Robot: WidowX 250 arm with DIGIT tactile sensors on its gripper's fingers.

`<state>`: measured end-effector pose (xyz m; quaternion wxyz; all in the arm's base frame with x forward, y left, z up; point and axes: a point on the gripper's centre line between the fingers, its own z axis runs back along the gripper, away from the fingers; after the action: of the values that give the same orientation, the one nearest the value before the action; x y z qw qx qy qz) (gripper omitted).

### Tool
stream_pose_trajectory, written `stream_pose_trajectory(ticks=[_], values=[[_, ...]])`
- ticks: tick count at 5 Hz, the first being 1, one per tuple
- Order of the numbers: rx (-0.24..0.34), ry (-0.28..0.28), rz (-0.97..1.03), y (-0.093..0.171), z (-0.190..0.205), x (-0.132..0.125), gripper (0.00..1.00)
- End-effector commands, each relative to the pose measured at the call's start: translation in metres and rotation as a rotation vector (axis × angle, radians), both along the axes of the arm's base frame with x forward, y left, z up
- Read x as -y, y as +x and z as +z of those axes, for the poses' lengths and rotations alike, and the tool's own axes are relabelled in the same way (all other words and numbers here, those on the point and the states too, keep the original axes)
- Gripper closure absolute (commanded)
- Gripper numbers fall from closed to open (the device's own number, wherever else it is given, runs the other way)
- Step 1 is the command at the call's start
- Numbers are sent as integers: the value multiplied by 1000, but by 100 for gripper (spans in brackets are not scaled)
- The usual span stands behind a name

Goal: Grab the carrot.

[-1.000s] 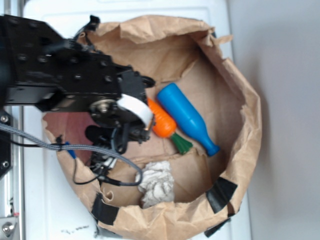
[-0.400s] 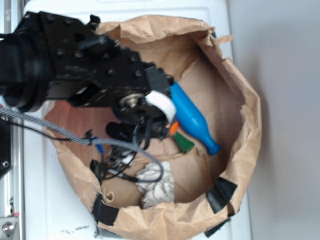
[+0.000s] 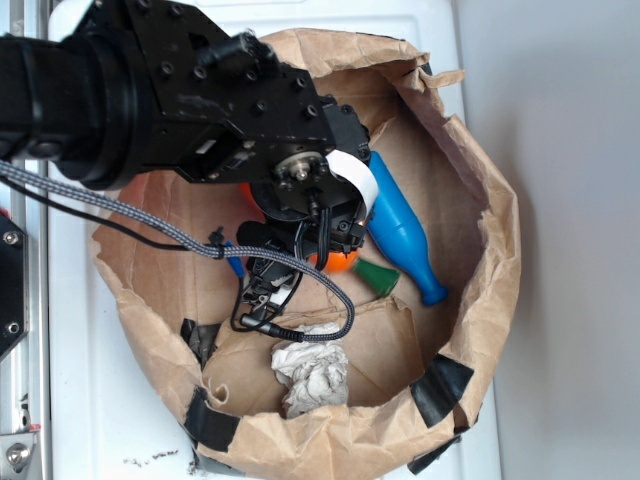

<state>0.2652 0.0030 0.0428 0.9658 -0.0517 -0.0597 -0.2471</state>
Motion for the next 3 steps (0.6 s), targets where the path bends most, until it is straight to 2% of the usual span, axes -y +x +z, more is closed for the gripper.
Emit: stream_pose_trajectory(ticks=[1, 2, 3], values=[[54, 32, 10, 19, -2, -7, 0], [58, 45, 4, 21, -8, -6, 0], [66, 35, 31, 21, -9, -7, 100]])
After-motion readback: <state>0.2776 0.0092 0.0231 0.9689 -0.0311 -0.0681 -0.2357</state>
